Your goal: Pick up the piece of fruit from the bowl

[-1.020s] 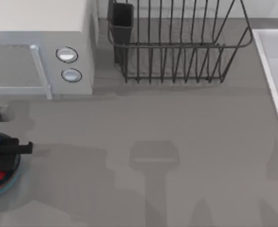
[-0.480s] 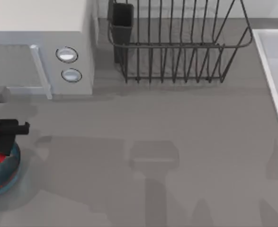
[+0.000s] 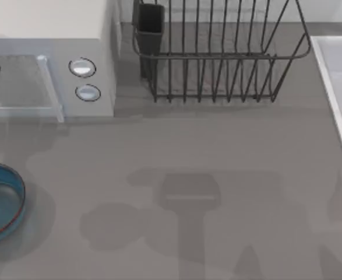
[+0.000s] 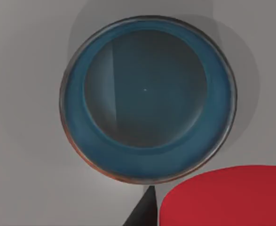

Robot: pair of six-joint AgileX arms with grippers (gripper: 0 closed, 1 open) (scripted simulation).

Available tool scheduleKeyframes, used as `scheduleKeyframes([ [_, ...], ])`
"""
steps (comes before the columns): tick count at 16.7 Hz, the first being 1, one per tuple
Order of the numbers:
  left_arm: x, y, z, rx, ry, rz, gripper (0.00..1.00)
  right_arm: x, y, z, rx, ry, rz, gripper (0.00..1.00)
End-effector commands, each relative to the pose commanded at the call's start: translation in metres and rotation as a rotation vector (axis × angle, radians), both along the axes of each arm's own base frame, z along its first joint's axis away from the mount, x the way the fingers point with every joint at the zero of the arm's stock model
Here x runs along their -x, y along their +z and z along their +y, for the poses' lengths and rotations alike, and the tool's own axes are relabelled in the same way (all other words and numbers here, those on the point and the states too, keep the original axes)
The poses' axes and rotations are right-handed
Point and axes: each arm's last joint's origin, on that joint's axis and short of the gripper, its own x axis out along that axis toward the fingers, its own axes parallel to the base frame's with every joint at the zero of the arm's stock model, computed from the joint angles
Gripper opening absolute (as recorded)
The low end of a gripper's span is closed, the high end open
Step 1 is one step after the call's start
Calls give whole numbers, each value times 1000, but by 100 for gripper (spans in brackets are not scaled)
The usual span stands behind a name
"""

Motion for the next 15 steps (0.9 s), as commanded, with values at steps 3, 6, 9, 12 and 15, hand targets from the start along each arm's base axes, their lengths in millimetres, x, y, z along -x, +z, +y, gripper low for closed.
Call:
scheduleKeyframes([
  [3,17,43,0,-1,0,-22,0,0,0,0,0,0,0,100],
  [6,27,60,0,-1,1,-36,0,0,0,0,0,0,0,100],
  [9,28,60,0,-1,1,-36,0,0,0,0,0,0,0,100],
  [12,25,57,-3,-2,3,-29,0,0,0,0,0,0,0,100],
  [15,18,40,-30,-3,3,-10,0,0,0,0,0,0,0,100],
])
